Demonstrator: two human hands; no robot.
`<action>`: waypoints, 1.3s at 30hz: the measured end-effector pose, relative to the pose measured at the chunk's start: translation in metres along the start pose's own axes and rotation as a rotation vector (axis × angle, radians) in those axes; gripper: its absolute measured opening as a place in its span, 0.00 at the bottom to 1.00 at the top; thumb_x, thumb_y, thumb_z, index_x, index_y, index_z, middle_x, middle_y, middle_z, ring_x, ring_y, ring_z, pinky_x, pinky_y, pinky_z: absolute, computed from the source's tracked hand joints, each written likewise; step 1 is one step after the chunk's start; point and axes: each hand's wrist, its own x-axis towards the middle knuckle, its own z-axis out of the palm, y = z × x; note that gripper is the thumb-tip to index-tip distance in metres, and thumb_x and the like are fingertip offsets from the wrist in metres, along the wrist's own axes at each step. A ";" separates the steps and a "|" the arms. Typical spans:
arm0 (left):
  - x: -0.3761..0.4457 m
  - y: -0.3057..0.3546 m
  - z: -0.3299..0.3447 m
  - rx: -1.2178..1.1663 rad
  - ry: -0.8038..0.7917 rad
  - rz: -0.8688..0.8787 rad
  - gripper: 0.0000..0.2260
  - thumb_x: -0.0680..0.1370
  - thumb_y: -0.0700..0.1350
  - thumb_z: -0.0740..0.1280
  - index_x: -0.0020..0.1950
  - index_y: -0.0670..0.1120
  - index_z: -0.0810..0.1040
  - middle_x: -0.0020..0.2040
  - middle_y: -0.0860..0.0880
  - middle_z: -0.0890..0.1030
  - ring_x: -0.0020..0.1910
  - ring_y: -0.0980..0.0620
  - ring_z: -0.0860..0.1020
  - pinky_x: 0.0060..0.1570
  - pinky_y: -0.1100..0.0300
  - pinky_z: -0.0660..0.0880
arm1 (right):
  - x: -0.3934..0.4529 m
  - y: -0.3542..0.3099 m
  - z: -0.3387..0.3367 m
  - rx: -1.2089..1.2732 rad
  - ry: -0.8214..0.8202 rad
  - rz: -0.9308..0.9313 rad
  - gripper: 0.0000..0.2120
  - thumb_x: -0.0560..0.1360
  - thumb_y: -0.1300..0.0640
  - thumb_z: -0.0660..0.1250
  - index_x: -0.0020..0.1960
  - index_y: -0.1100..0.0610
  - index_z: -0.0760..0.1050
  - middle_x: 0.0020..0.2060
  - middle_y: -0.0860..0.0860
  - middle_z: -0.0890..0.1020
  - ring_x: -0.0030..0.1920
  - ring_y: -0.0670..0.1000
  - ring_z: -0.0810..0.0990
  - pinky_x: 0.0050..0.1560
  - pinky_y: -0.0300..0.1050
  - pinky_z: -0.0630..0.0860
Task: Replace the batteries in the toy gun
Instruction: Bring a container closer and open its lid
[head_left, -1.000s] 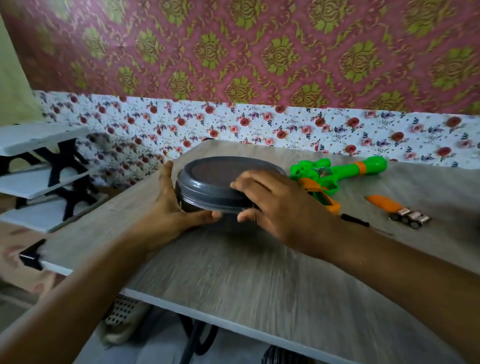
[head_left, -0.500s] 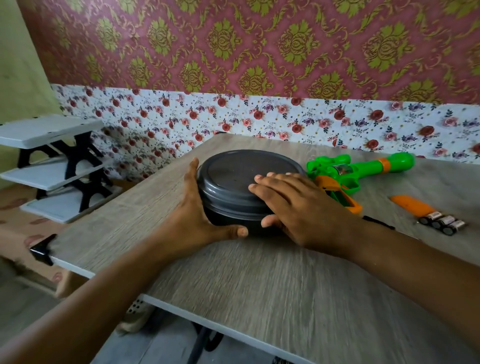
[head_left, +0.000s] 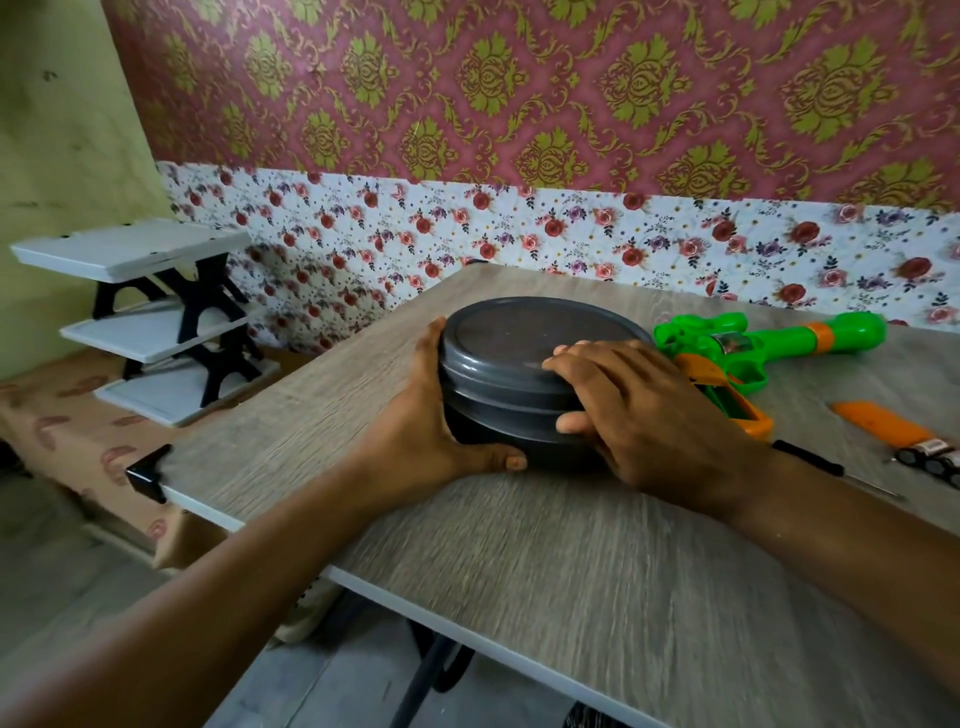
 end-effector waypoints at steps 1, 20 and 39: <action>-0.001 0.000 0.000 -0.010 -0.004 -0.004 0.61 0.57 0.56 0.77 0.75 0.52 0.35 0.66 0.60 0.62 0.66 0.62 0.62 0.60 0.74 0.60 | 0.003 0.001 -0.003 0.014 0.023 0.016 0.23 0.81 0.47 0.43 0.59 0.63 0.68 0.51 0.62 0.81 0.51 0.60 0.81 0.52 0.52 0.77; -0.004 0.010 0.002 0.066 -0.029 -0.062 0.64 0.57 0.60 0.75 0.64 0.60 0.18 0.78 0.49 0.50 0.74 0.51 0.58 0.64 0.64 0.52 | 0.069 0.033 0.002 0.491 -0.291 0.440 0.15 0.75 0.50 0.64 0.59 0.54 0.71 0.55 0.54 0.78 0.53 0.53 0.75 0.54 0.50 0.73; -0.027 0.059 0.020 0.046 0.577 0.343 0.36 0.69 0.63 0.66 0.71 0.53 0.54 0.72 0.43 0.59 0.70 0.48 0.63 0.67 0.47 0.69 | -0.031 0.075 -0.097 0.717 -0.114 0.628 0.13 0.69 0.39 0.64 0.47 0.44 0.79 0.44 0.45 0.84 0.49 0.45 0.80 0.53 0.42 0.75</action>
